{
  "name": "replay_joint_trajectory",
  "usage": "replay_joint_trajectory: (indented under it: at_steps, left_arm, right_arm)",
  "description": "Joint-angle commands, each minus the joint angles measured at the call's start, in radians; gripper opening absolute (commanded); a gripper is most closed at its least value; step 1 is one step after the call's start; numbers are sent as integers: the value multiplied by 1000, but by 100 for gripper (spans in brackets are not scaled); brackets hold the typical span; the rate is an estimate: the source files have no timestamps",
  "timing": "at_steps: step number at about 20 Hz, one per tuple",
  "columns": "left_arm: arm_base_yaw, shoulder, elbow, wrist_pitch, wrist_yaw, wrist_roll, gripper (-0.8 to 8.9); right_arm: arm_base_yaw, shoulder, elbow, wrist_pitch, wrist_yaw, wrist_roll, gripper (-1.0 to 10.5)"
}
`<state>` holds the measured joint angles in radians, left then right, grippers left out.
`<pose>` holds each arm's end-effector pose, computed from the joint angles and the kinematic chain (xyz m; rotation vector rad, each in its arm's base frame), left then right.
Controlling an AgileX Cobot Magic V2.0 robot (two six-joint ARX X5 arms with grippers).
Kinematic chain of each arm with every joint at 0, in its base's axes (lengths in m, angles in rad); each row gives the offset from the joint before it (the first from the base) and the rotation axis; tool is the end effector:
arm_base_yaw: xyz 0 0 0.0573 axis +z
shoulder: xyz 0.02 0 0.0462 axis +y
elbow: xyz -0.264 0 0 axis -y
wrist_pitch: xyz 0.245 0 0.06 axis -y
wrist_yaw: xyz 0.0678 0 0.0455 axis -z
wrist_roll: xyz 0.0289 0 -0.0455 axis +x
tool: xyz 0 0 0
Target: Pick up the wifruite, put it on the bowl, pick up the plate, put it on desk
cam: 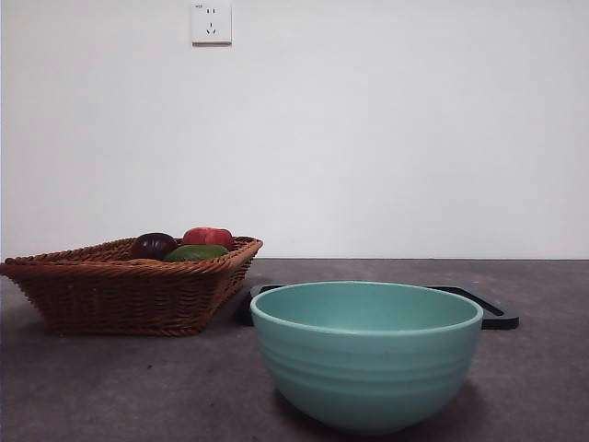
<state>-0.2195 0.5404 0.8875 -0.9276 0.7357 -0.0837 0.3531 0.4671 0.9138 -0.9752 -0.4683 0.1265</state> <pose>0.0721 -0.0360 0.3302 -0.2290 0.6218 -0.9034 0.0519 0.0330 0.3351 0.1477 0.5926 0.7666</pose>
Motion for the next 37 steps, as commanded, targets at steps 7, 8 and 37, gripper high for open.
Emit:
replay_joint_trajectory:
  at_steps: [7,8,37]
  left_arm:
    - [-25,1,23,23,5,27,586]
    - [-25,0,23,32,5,27,599]
    - [-100,708,399,-159,-594,-50,593]
  right_arm:
    - [5,5,18,8,68,-10,604]
    - [5,5,18,8,78,-8,636]
    - [5,4,18,9,83,-7,652]
